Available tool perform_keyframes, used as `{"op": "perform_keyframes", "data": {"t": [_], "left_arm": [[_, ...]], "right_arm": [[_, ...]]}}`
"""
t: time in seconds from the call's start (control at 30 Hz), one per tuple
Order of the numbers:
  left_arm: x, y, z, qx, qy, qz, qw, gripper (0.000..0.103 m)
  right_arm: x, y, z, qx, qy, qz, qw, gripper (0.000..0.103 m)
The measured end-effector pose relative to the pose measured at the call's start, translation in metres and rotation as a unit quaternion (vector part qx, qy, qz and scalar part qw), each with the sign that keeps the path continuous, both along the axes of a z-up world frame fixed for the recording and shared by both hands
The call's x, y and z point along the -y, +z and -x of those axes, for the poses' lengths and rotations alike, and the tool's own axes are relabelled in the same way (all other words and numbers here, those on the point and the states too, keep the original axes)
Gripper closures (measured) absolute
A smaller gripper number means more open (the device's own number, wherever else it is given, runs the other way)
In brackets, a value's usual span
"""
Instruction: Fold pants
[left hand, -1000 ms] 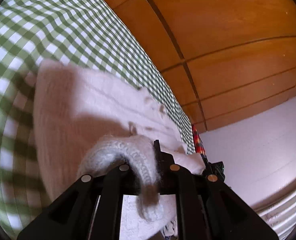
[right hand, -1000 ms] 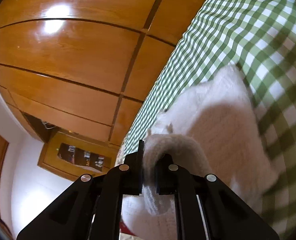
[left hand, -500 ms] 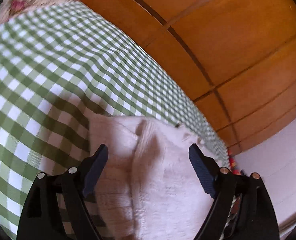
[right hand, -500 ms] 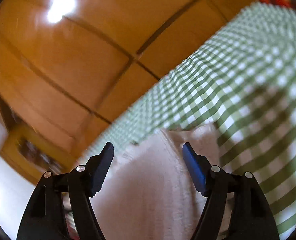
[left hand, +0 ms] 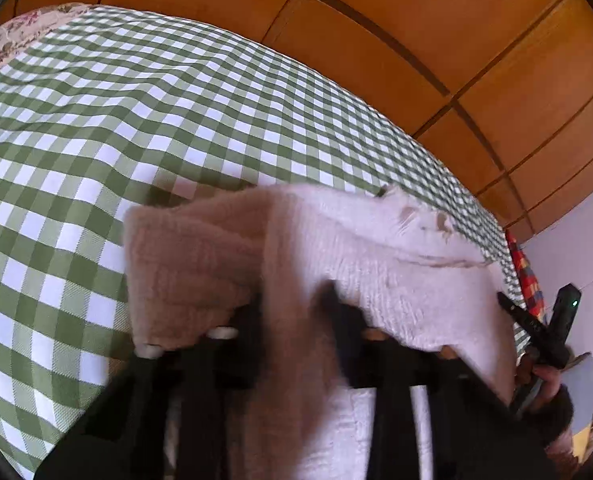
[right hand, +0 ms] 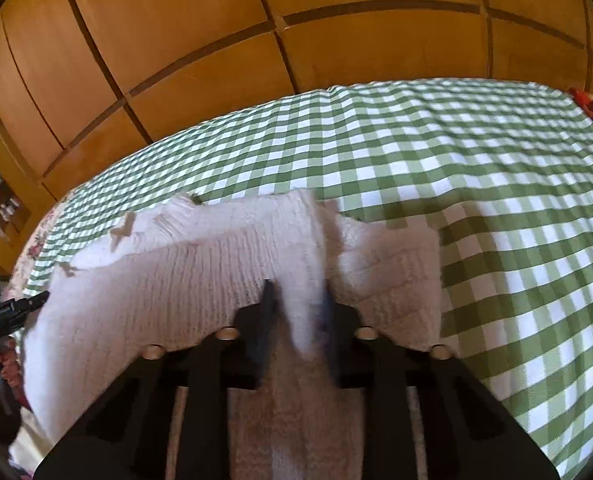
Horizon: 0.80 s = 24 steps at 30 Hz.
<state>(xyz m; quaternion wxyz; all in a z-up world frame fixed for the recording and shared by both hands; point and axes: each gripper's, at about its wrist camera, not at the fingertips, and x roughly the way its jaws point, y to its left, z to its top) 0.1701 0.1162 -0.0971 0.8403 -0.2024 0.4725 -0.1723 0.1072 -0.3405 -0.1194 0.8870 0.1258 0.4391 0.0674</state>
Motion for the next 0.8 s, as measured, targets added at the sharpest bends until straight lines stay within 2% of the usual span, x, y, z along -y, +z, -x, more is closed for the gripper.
{"op": "perform_keyframes", "data": {"t": [0.13,0.2,0.3,0.4,0.53,0.6,0.7,0.8], "left_arm": [[-0.001,0.024,0.016,0.046,0.023,-0.007,0.9987,0.097],[-0.004,0.039,0.018,0.078,0.058,0.000,0.9953,0.097],[-0.005,0.047,0.019,0.101,0.096,-0.008,0.9902,0.097],[0.000,0.034,0.012,0.089,0.114,-0.040,0.9887,0.097],[0.010,0.003,0.008,0.064,0.116,-0.095,0.9867,0.095],[0.016,-0.008,0.016,0.088,0.114,-0.119,0.9824,0.093],[0.018,-0.007,0.023,0.102,0.118,-0.127,0.9795,0.091],[0.017,-0.007,0.024,0.105,0.115,-0.119,0.9806,0.090]], "right_arm": [[0.002,0.019,-0.008,0.021,-0.016,0.002,1.000,0.097],[0.005,0.030,-0.009,0.042,-0.036,-0.006,0.998,0.097],[0.008,0.037,-0.012,0.057,-0.065,-0.005,0.996,0.097],[0.009,0.024,-0.020,0.047,-0.094,-0.001,0.994,0.097],[0.004,-0.011,-0.026,0.022,-0.097,0.037,0.994,0.097],[0.004,-0.015,-0.023,0.029,-0.099,0.038,0.994,0.096],[0.000,-0.017,-0.023,0.030,-0.099,0.049,0.993,0.094],[-0.008,-0.019,-0.022,0.035,-0.098,0.073,0.992,0.093]]}}
